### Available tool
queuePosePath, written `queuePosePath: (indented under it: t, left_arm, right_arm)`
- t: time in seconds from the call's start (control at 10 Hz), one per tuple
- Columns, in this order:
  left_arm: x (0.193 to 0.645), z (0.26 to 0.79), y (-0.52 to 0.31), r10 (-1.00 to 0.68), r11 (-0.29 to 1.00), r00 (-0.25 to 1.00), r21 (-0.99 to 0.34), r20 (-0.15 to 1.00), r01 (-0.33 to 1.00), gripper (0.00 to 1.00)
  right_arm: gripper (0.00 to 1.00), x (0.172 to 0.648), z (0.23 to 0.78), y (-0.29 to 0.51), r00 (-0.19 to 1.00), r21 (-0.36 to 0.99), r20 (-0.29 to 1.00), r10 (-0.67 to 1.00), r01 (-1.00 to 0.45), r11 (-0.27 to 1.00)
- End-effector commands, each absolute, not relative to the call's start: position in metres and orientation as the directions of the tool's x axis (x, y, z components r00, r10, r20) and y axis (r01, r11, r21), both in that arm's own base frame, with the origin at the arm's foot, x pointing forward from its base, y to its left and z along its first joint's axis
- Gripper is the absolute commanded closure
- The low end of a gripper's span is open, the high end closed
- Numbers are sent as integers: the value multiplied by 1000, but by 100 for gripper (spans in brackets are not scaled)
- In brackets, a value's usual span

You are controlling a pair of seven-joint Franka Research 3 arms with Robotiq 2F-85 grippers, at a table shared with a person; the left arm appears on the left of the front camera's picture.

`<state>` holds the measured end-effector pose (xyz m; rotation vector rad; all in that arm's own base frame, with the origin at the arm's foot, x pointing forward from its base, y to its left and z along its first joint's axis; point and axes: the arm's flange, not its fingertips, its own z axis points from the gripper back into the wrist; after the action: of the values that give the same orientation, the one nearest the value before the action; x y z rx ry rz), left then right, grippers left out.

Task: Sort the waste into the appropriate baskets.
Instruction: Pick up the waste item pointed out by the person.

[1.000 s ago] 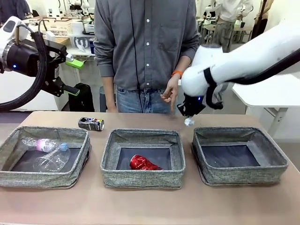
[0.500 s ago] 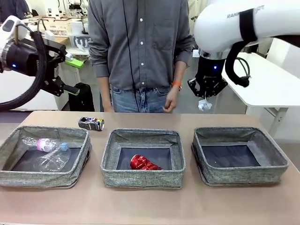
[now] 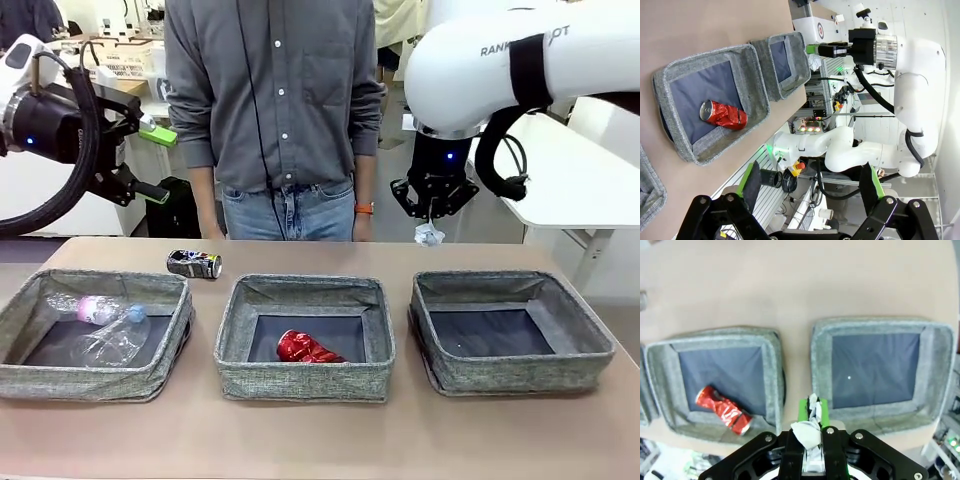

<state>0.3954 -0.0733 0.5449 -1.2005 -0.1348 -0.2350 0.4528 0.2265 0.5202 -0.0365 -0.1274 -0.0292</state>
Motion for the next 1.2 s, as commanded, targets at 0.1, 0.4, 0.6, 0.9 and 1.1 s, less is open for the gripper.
queuePosePath:
  t: [0.1,0.4,0.6,0.9,1.1]
  left_arm:
    - [394,548,-73,-110,350,970,-905,215,240,0]
    - [394,548,-73,-110,350,970,-905,215,240,0]
    - [394,548,-73,-110,350,970,-905,215,240,0]
    - [394,548,-73,-110,350,970,-905,215,240,0]
    - [394,548,-73,-110,350,970,-905,215,240,0]
  right_arm:
    - [92,446,538,248,994,-44,105,-35,40,998]
    - [92,419,643,320,999,-7,27,-47,48,999]
    - [92,391,691,368,994,-49,17,-108,108,993]
    - [92,362,744,403,994,-14,22,-107,107,994]
    - [92,348,751,425,992,18,63,-105,104,994]
